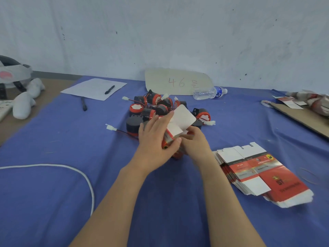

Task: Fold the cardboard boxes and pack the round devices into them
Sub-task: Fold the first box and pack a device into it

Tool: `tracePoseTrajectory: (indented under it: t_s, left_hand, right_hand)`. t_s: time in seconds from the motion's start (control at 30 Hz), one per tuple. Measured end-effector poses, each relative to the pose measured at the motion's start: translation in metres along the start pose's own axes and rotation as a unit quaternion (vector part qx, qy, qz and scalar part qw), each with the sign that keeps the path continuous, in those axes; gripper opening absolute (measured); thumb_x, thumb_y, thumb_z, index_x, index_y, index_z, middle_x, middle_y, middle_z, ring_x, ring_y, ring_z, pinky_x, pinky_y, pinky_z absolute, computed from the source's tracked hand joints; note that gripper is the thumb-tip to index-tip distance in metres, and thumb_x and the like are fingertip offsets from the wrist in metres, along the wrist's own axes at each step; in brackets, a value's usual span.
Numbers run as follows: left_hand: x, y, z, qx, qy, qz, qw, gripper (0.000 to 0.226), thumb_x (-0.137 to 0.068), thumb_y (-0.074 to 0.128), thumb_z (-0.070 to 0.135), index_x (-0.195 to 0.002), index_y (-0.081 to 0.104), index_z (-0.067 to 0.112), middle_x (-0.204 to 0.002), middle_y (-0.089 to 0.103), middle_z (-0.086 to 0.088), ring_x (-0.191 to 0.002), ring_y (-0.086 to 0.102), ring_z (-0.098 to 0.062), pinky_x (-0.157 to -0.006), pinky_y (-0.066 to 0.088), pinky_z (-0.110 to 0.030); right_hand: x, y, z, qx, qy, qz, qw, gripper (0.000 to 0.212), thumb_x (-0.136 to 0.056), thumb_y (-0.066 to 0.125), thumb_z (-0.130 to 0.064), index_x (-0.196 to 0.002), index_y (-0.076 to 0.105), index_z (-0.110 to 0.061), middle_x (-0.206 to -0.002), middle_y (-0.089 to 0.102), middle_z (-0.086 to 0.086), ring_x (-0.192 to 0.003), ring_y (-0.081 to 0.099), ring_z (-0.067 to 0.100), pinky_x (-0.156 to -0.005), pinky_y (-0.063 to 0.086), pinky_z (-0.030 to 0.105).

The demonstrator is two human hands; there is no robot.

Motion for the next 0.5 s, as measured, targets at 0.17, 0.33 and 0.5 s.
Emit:
tracePoseTrajectory:
  t_s: [0.17, 0.33, 0.5]
  left_hand:
    - [-0.003, 0.000, -0.009, 0.089, -0.017, 0.019, 0.996, 0.073, -0.082, 0.068, 0.014, -0.146, 0.034, 0.021, -0.138, 0.050, 0.007, -0.125, 0.045, -0.012, -0.102, 0.039, -0.026]
    - [0.004, 0.004, -0.010, 0.137, -0.115, 0.114, 0.977, 0.025, -0.098, 0.049, 0.026, -0.123, 0.050, 0.024, -0.109, 0.060, 0.016, -0.104, 0.057, -0.004, -0.078, 0.042, -0.016]
    - [0.006, 0.000, 0.019, 0.155, -0.015, 0.129, 0.979, 0.027, -0.100, 0.038, 0.027, -0.117, 0.056, 0.016, -0.106, 0.063, 0.010, -0.099, 0.057, -0.003, -0.084, 0.046, -0.021]
  right_hand:
    - [-0.003, -0.009, -0.007, 0.077, -0.086, 0.116, 0.986, 0.043, -0.089, 0.054, -0.007, -0.128, 0.046, -0.021, -0.107, 0.063, -0.003, -0.081, 0.054, 0.000, -0.051, 0.041, 0.006]
    - [-0.004, 0.007, 0.004, 0.128, -0.015, 0.013, 0.992, 0.079, -0.080, 0.071, -0.032, -0.143, 0.028, -0.015, -0.128, 0.053, 0.000, -0.096, 0.048, 0.009, -0.059, 0.036, 0.015]
    - [-0.011, 0.003, 0.007, 0.223, 0.032, 0.007, 0.974, 0.054, -0.085, 0.065, -0.027, -0.131, 0.043, -0.009, -0.116, 0.060, 0.005, -0.097, 0.058, 0.021, -0.069, 0.043, 0.026]
Point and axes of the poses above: each hand's wrist, its own x-axis away from the middle knuckle, its own y-axis out of the palm, z = x × y, the point moved 6 cm from there along -x, towards the middle knuckle
